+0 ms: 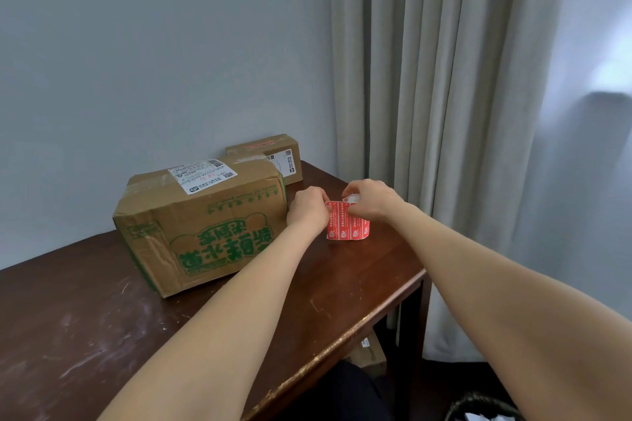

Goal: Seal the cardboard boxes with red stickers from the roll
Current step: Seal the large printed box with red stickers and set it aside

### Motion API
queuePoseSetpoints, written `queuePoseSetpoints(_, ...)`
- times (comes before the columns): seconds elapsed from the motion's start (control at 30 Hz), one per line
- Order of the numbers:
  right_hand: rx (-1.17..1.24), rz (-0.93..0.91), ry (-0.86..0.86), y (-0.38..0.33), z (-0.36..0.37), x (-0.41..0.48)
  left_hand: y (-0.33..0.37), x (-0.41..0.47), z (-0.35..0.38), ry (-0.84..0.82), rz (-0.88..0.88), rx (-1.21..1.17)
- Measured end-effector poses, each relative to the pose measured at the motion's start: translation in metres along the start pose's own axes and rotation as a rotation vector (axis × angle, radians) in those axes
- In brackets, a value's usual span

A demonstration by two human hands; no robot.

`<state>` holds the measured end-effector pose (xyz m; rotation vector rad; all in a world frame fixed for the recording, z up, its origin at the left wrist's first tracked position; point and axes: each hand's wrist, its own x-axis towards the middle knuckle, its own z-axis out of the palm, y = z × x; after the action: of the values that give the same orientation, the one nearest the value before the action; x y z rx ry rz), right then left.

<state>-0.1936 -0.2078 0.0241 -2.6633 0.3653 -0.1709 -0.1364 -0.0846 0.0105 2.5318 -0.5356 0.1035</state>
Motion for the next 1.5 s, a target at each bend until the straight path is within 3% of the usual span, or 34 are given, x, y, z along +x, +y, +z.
queuePoseSetpoints(0.27,-0.087,-0.033,-0.009,-0.003,-0.001,-0.008,0.002,-0.007,-0.006,-0.070,0.116,0.052)
queuePoseSetpoints(0.47,-0.173,0.021,0.007,-0.002,-0.003,-0.011,0.003,-0.008,-0.006,-0.063,0.069,0.019)
queuePoseSetpoints(1.5,-0.066,-0.024,0.028,-0.006,-0.004,-0.012,0.010,-0.013,-0.010,0.029,0.163,0.257)
